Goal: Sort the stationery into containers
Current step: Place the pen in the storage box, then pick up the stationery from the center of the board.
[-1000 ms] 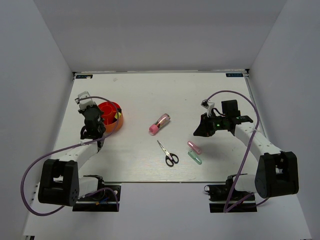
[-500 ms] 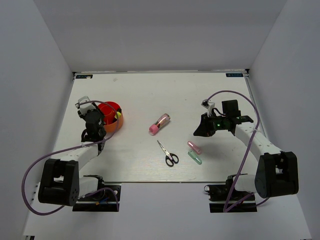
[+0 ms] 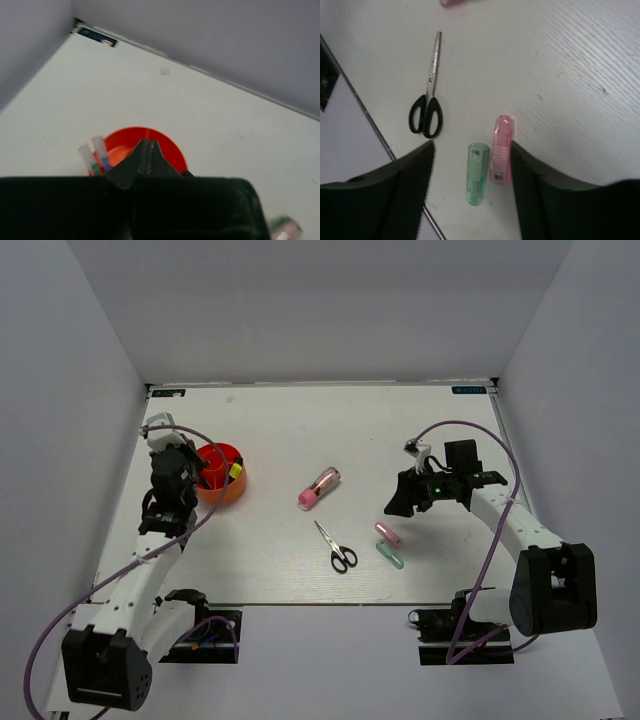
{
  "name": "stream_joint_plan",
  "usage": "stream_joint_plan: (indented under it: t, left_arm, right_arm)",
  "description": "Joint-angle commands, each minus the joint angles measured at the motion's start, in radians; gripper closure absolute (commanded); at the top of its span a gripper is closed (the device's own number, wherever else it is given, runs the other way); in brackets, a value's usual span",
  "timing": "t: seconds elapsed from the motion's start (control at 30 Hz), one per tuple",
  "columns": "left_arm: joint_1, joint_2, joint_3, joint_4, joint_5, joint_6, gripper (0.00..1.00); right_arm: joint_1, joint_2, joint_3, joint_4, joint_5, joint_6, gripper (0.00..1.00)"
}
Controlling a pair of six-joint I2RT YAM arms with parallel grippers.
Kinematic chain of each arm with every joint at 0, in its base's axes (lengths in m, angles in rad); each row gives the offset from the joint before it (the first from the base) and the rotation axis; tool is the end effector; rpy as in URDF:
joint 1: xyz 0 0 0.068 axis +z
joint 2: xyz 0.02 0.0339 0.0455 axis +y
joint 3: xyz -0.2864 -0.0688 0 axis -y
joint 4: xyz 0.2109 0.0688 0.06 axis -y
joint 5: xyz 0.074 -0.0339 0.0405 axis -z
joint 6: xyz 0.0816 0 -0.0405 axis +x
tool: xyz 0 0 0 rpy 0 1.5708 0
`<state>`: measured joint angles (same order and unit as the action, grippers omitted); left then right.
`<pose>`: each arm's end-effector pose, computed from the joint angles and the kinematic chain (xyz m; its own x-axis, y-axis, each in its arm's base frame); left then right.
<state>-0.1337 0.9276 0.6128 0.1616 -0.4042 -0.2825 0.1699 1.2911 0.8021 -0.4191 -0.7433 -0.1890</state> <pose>0.2170 0.0032 0.3117 -0.0720 -0.2489 -0.9658 -0.2944 0.9305 -0.2179 0.2250 0.0946 0.2370 -0.6627 -0.2540 -0.7045 -0.6713 0.6185 0.4084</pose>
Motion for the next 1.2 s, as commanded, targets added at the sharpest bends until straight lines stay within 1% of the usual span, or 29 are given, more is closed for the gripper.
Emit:
stream_joint_plan:
  t: [0.0, 0.03, 0.07, 0.1, 0.13, 0.17, 0.2, 0.23, 0.27, 0.3, 0.37, 0.43, 0.53, 0.6, 0.63, 0.67, 0.7, 0.73, 0.8, 0.87, 0.9, 0.93, 0.97, 1.03, 1.17]
  left_arm:
    - [-0.004, -0.049, 0.18, -0.466, 0.287, -0.084, 1.0]
    - [-0.004, -0.044, 0.188, -0.506, 0.401, -0.096, 1.0]
    - [-0.006, -0.044, 0.195, -0.595, 0.529, -0.096, 0.85]
    - [-0.006, -0.038, 0.203, -0.629, 0.58, -0.099, 0.69]
    - [-0.006, -0.018, 0.211, -0.66, 0.66, -0.099, 0.54]
    - [-0.009, -0.012, 0.211, -0.719, 0.727, -0.081, 0.46]
    - [-0.014, -0.001, 0.208, -0.773, 0.754, -0.07, 0.43]
    - [-0.03, 0.0, 0.196, -0.807, 0.746, -0.054, 0.39]
    - [-0.09, -0.001, 0.182, -0.818, 0.731, -0.029, 0.39]
    - [-0.112, -0.013, 0.168, -0.832, 0.717, -0.011, 0.38]
    - [-0.164, -0.035, 0.133, -0.832, 0.687, 0.0, 0.38]
    - [-0.175, -0.058, 0.089, -0.826, 0.682, 0.009, 0.38]
    - [-0.179, -0.079, 0.035, -0.789, 0.683, 0.023, 0.45]
    - [-0.181, -0.104, 0.025, -0.79, 0.682, 0.042, 0.52]
    - [-0.181, -0.125, 0.022, -0.794, 0.654, 0.045, 0.58]
    - [-0.181, -0.144, 0.013, -0.787, 0.645, 0.043, 0.58]
    - [-0.181, -0.165, 0.001, -0.784, 0.639, 0.046, 0.56]
    - [-0.179, -0.171, -0.005, -0.774, 0.639, 0.048, 0.48]
    - [-0.181, -0.188, -0.01, -0.78, 0.619, 0.046, 0.36]
    - [-0.179, -0.185, -0.008, -0.804, 0.601, 0.046, 0.33]
    - [-0.179, -0.19, -0.002, -0.807, 0.579, 0.049, 0.33]
    - [-0.181, -0.19, -0.002, -0.809, 0.574, 0.048, 0.31]
    - [-0.181, -0.193, -0.001, -0.81, 0.571, 0.049, 0.3]
    - [-0.181, -0.196, -0.002, -0.815, 0.561, 0.052, 0.3]
    - [-0.181, -0.197, -0.002, -0.818, 0.553, 0.054, 0.27]
  right_arm:
    - [-0.006, -0.013, 0.026, 0.0, 0.079, 0.0, 0.44]
    - [-0.006, -0.013, 0.031, -0.004, 0.09, 0.0, 0.54]
    - [-0.004, -0.006, 0.032, -0.006, 0.122, -0.001, 0.75]
    - [-0.004, -0.003, 0.034, -0.006, 0.134, 0.003, 0.8]
    - [-0.004, -0.004, 0.034, -0.003, 0.143, 0.003, 0.83]
    - [-0.003, -0.001, 0.034, -0.001, 0.175, 0.003, 0.83]
    - [-0.003, -0.006, 0.031, 0.003, 0.188, -0.004, 0.83]
    - [-0.001, -0.004, 0.029, 0.006, 0.196, -0.018, 0.79]
    - [-0.003, -0.007, 0.029, 0.003, 0.218, -0.032, 0.75]
    - [-0.004, -0.006, 0.029, -0.003, 0.228, -0.038, 0.7]
    - [0.005, 0.007, 0.037, -0.029, 0.248, -0.082, 0.7]
    - [0.016, 0.017, 0.042, -0.038, 0.242, -0.108, 0.7]
    - [0.055, 0.039, 0.049, -0.04, 0.265, -0.136, 0.68]
    - [0.098, 0.06, 0.069, -0.041, 0.297, -0.154, 0.64]
    - [0.111, 0.069, 0.084, -0.049, 0.309, -0.159, 0.6]
    - [0.123, 0.101, 0.094, -0.053, 0.337, -0.17, 0.58]
    - [0.156, 0.112, 0.123, -0.064, 0.375, -0.181, 0.57]
    - [0.169, 0.135, 0.131, -0.069, 0.39, -0.184, 0.56]
    - [0.215, 0.165, 0.157, -0.061, 0.48, -0.165, 0.56]
    - [0.236, 0.197, 0.157, -0.057, 0.531, -0.158, 0.54]
    - [0.264, 0.206, 0.157, -0.041, 0.573, -0.15, 0.54]
    - [0.273, 0.214, 0.152, -0.04, 0.587, -0.15, 0.52]
    - [0.293, 0.232, 0.148, -0.029, 0.596, -0.145, 0.52]
    - [0.307, 0.24, 0.144, -0.026, 0.636, -0.138, 0.5]
    - [0.358, 0.258, 0.14, -0.02, 0.651, -0.13, 0.46]
